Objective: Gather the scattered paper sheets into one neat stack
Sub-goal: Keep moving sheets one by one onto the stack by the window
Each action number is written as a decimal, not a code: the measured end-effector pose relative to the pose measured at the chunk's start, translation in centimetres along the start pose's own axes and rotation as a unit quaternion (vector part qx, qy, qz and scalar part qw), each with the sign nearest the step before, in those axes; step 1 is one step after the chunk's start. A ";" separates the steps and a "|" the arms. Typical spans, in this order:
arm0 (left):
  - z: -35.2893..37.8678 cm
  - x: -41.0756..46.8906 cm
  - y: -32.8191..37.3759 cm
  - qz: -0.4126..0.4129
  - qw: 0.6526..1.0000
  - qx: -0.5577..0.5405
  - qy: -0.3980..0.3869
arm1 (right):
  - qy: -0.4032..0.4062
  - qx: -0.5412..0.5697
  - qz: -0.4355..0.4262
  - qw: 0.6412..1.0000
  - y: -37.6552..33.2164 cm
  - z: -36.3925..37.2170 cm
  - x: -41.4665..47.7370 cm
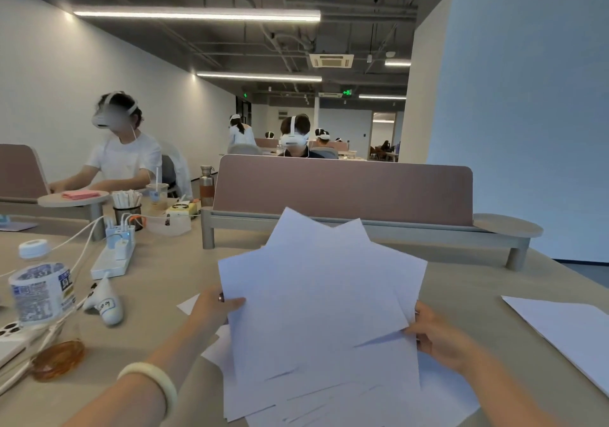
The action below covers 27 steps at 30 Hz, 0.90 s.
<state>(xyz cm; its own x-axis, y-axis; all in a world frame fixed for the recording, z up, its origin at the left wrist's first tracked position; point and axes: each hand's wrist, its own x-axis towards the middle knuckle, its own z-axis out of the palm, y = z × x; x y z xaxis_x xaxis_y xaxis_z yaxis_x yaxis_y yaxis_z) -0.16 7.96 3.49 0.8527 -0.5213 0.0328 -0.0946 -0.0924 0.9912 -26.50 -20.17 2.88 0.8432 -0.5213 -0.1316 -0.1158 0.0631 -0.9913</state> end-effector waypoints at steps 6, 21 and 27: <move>-0.2 -0.1 1.1 0.056 0.998 0.015 0.015 | -0.086 0.085 -0.028 0.992 -1.7 -0.6 -0.5; 1.6 0.1 3.6 0.114 0.992 -0.043 0.029 | 0.134 0.017 -0.152 0.979 -3.3 0.3 1.6; 2.4 -0.4 2.3 0.108 0.993 0.004 -0.043 | 0.136 0.003 -0.137 0.981 -1.9 1.3 1.1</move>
<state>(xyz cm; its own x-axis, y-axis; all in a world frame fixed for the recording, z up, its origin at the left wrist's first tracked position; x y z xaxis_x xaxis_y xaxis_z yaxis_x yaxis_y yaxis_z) -1.95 5.97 5.47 0.7653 -0.5999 0.2333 -0.2752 0.0226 0.9611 -24.62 -19.74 4.63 0.6705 -0.7276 0.1451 0.0997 -0.1055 -0.9894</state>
